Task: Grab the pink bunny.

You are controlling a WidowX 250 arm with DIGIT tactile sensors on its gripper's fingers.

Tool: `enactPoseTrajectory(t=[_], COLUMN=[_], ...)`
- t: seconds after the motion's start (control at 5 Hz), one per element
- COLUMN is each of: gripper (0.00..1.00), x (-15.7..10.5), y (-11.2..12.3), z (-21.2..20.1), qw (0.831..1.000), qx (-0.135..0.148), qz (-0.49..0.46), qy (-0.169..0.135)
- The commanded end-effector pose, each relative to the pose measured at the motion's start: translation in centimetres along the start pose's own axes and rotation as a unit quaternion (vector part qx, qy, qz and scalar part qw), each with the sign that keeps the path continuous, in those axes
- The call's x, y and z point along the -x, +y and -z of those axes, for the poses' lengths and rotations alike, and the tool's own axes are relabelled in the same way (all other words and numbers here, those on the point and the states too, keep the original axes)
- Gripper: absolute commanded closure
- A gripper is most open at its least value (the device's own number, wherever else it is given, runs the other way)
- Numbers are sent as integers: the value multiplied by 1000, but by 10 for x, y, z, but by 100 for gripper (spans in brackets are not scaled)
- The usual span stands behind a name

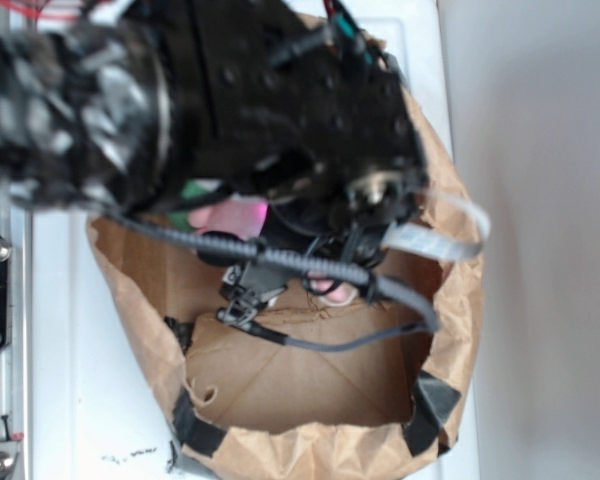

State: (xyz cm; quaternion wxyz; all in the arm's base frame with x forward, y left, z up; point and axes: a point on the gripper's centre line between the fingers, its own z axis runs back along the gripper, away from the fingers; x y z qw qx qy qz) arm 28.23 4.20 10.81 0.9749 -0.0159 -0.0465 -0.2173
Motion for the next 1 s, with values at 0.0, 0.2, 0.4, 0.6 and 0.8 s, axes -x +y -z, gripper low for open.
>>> enactPoseTrajectory(t=[0.0,0.2,0.4,0.6,0.8], gripper=[100,100,100,100,100], x=[-5,-13,-18,-23,-23], y=[-15,-22,-25,-26,-26], z=[-93,-106,-116,-129,-131], qw=[988,987,986,985,986], qx=[-88,-94,-101,-98,-94], qz=[-69,-86,-96,-108,-106], qy=[-109,-98,-95,-90,-91])
